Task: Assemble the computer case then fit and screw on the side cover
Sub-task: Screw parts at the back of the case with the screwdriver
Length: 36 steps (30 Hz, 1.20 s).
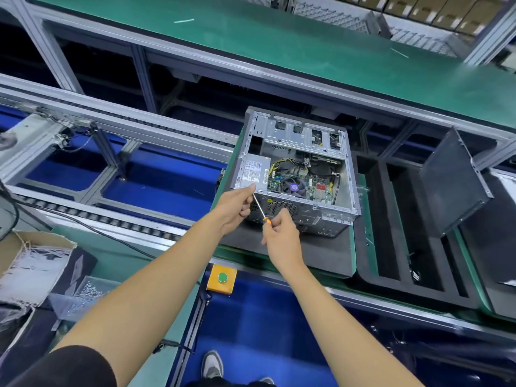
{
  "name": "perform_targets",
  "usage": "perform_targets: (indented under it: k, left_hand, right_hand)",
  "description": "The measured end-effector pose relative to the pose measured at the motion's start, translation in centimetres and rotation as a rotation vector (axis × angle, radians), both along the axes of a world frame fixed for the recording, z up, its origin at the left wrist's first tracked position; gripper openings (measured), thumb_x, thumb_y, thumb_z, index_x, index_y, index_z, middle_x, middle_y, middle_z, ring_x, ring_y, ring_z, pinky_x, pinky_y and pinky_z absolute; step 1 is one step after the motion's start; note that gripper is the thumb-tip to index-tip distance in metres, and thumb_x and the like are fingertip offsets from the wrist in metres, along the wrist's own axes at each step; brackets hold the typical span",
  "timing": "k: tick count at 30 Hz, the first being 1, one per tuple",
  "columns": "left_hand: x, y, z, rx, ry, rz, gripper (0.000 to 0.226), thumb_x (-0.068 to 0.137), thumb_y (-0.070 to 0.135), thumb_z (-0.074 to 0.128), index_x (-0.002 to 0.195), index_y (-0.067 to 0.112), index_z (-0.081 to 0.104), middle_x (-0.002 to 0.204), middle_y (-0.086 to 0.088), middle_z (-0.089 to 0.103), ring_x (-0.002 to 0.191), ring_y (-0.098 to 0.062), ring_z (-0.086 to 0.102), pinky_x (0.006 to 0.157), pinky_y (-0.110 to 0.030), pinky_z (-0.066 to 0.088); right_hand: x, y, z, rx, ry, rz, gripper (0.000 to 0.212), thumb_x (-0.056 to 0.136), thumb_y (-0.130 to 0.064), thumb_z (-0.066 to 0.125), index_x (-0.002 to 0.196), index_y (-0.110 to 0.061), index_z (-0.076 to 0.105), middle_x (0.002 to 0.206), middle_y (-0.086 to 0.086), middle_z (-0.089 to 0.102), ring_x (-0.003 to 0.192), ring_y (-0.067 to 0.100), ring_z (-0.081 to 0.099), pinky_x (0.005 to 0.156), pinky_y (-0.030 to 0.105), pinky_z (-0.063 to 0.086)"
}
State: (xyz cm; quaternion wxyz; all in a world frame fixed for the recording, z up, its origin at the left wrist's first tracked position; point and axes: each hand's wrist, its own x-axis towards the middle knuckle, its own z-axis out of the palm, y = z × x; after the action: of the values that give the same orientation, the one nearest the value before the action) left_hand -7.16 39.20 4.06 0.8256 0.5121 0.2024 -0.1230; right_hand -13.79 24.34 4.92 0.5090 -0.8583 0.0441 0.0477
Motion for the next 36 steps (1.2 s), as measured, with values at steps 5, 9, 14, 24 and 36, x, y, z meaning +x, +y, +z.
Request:
perform_targets:
  k: [5,9,14,24,36]
  left_hand:
    - [-1.2,-1.3,-0.6,-0.003,0.069,-0.005,0.018,0.097,0.027,0.068,0.093,0.01,0.064,0.064,0.003,0.046,0.05,-0.006,0.032,0.043,-0.018,0.027]
    - [-1.8,-2.3,-0.8,-0.014,0.103,-0.017,0.021,0.101,0.025,0.061,0.111,0.006,0.066,0.067,0.002,0.044,0.054,-0.006,0.03,0.047,-0.019,0.025]
    - [-1.7,-3.4,-1.4,0.001,0.129,0.021,0.027,0.103,0.026,0.058,0.114,0.003,0.066,0.068,0.001,0.041,0.054,-0.008,0.028,0.044,-0.018,0.024]
    - [-0.2,-3.2,-2.9,0.164,0.128,-0.021,0.025,0.099,0.034,0.064,0.103,0.012,0.076,0.063,0.002,0.044,0.051,-0.01,0.029,0.048,-0.024,0.024]
    - [1.3,-2.2,-3.4,0.319,0.045,-0.131,0.028,0.096,0.044,0.066,0.09,0.022,0.081,0.056,0.008,0.046,0.05,-0.009,0.036,0.044,-0.02,0.032]
  right_hand:
    - [-1.6,-0.1,-1.3,0.055,0.031,-0.104,0.021,0.097,-0.018,0.055,0.082,-0.016,0.041,0.058,0.004,0.066,0.058,0.016,0.063,0.063,0.037,0.049]
    - [-2.4,0.3,-2.3,0.132,0.073,-0.192,0.017,0.098,-0.019,0.057,0.085,-0.014,0.047,0.061,0.002,0.07,0.052,0.009,0.057,0.056,0.029,0.042]
    - [-2.8,0.9,-3.0,0.167,0.08,-0.241,0.015,0.097,-0.015,0.056,0.086,-0.016,0.046,0.064,0.002,0.07,0.048,0.006,0.051,0.051,0.025,0.041]
    - [-1.9,2.6,-3.8,0.343,0.184,-0.364,0.017,0.096,-0.011,0.055,0.083,-0.012,0.043,0.061,0.008,0.069,0.043,0.016,0.045,0.04,0.027,0.035]
    - [-1.0,3.3,-4.3,0.446,0.244,-0.448,0.016,0.098,-0.014,0.056,0.086,-0.008,0.048,0.06,0.008,0.067,0.041,0.015,0.044,0.038,0.023,0.033]
